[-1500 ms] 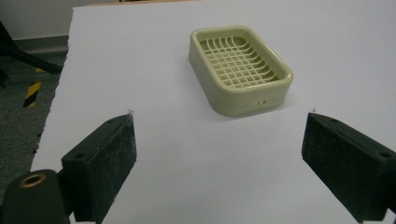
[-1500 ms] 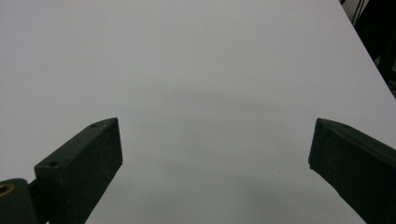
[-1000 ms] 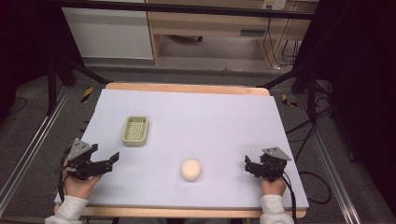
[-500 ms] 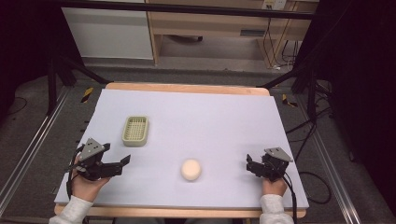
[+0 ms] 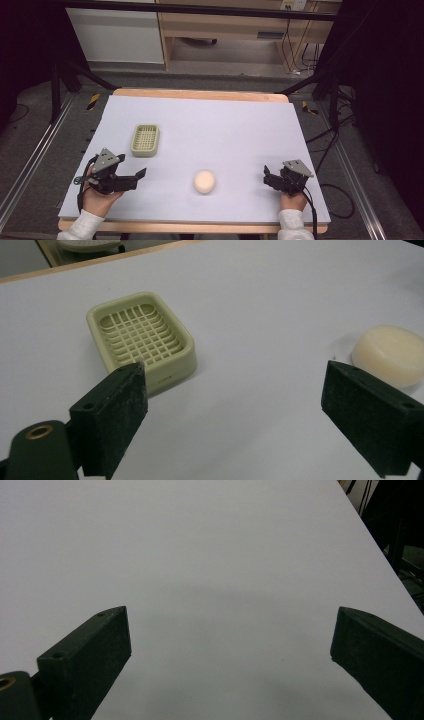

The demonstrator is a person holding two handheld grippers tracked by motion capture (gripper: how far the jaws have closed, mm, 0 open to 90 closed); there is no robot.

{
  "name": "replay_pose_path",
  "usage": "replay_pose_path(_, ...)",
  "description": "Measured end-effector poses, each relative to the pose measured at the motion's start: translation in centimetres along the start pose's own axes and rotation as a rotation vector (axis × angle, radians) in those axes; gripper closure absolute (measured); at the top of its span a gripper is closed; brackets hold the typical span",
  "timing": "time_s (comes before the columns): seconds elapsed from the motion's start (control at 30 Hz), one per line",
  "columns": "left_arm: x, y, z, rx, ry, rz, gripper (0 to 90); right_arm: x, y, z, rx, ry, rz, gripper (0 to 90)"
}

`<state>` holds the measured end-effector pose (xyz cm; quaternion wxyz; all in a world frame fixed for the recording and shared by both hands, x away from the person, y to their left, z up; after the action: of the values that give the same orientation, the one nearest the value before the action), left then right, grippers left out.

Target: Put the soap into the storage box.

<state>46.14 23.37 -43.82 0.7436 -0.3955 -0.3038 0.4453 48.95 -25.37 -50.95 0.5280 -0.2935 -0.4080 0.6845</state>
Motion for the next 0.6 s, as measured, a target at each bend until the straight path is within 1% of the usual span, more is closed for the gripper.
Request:
replay_pose_path(0.17,-0.3,-0.4,0.0,-0.008,0.010,0.000,11.0,-0.1,0.0,-0.1,0.010,0.000,-0.004,3.2)
replay_pose_path(0.37,-1.1,-0.7,-0.1,0.003,0.028,-0.038,11.1,0.0,0.0,-0.2,0.017,0.007,0.011,3.2)
replay_pose_path(0.47,-1.3,-1.0,-0.2,-0.002,0.035,-0.033,11.1,0.0,0.0,-0.2,0.021,0.003,0.004,3.2)
replay_pose_path(0.5,-1.3,-1.2,-0.3,0.000,0.038,-0.043,11.1,0.0,0.0,-0.2,0.021,0.003,0.004,3.2)
replay_pose_path(0.53,-1.6,-1.4,-0.4,-0.003,0.044,-0.044,11.0,0.0,0.0,-0.3,0.026,0.001,0.003,3.2)
replay_pose_path(0.57,-1.8,-1.6,-0.5,0.000,0.050,-0.054,11.0,0.0,0.0,-0.3,0.027,0.002,0.006,3.2)
replay_pose_path(0.6,-2.0,-1.7,-0.5,-0.002,0.053,-0.056,11.0,0.0,0.0,-0.3,0.028,0.006,0.016,3.2)
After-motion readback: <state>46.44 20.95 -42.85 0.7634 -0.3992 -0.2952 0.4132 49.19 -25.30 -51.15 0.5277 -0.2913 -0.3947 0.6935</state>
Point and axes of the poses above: each handheld gripper's, and its own axes: z roughly backward along the jaws, y roughly out of its underside, x roughly to its left, the point moved 5 cm from there along -z, roughly forward along the jaws, and after that the axes turned 10 degrees about -y, right-handed, at the moved point
